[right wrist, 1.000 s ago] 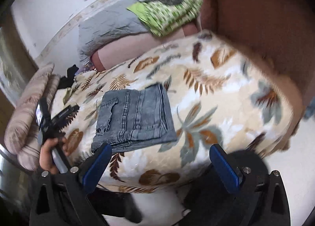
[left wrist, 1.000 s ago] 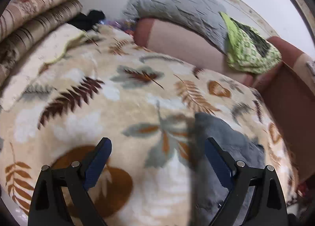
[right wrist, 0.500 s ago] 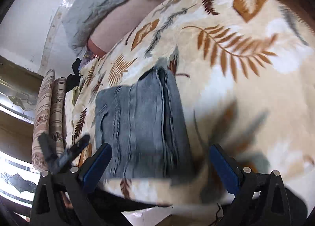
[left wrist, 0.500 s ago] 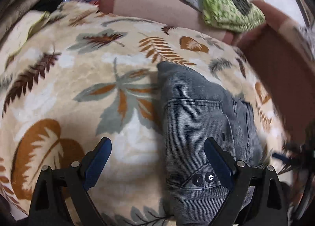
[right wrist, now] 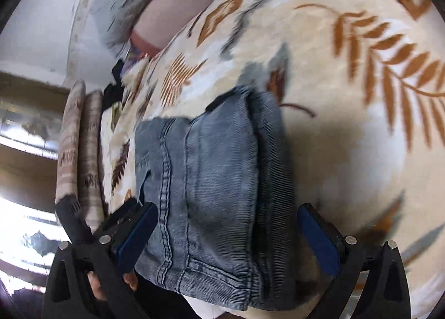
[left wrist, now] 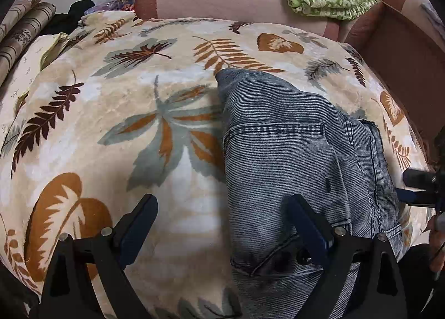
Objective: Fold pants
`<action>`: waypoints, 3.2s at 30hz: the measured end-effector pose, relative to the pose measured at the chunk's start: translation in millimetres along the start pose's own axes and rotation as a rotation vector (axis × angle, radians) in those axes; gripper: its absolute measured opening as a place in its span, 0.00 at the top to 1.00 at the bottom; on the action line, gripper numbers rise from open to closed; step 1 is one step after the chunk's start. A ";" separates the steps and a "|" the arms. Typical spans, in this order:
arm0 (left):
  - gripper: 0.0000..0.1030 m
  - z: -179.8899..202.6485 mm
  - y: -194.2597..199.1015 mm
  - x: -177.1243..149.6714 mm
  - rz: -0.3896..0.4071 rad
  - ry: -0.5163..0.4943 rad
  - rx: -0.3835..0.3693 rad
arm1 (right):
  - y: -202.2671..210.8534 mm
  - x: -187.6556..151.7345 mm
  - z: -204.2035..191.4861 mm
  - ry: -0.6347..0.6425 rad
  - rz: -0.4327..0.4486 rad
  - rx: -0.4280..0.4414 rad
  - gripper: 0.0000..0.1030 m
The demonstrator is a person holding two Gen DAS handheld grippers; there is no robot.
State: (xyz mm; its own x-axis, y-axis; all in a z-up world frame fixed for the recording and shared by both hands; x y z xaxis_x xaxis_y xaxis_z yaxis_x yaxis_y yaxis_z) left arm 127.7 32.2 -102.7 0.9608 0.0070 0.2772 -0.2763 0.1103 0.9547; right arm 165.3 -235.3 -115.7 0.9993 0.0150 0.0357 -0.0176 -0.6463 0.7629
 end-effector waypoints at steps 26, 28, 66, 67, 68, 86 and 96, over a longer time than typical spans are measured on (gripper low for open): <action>0.78 39.2 0.9 6.9 -0.035 -0.098 0.013 | -4.5 -6.4 -29.4 0.100 0.027 -0.237 0.71; 0.81 35.2 8.7 8.3 -0.019 -0.099 -0.008 | 6.1 -7.7 -38.2 0.118 0.051 -0.233 0.76; 0.10 -28.7 19.6 46.5 0.113 -0.006 0.195 | -41.2 47.5 -71.7 0.260 0.087 -0.515 0.31; 0.10 -29.0 33.4 48.0 0.164 -0.004 0.184 | -32.9 50.0 -78.8 0.264 0.103 -0.528 0.31; 0.10 -29.2 39.3 49.5 0.191 0.000 0.182 | -24.5 54.5 -87.9 0.278 0.125 -0.521 0.31; 0.09 -40.8 -9.4 52.1 0.088 0.039 0.123 | -35.9 135.9 -105.5 0.206 0.145 -0.612 0.02; 0.09 -39.9 -6.0 52.1 0.089 0.062 0.136 | -64.3 66.4 -93.0 0.241 0.042 -0.616 0.02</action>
State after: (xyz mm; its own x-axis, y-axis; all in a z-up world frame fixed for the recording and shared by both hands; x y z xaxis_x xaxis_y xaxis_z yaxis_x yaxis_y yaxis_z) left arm 180.4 71.5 -98.3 0.9310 0.0720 0.3579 -0.3567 -0.0292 0.9338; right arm 229.6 -121.8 -102.4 0.9630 0.2154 0.1622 -0.1443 -0.0964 0.9848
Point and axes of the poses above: each gripper's, at about its wrist camera, not at the fingertips, and y roughly against the way its jaws point, z to its right, x to its top, the point moved 4 cm from there along -y, roughly the way its jaws point, and after that the axes turned 15 degrees about -z, right-handed, at the moved point
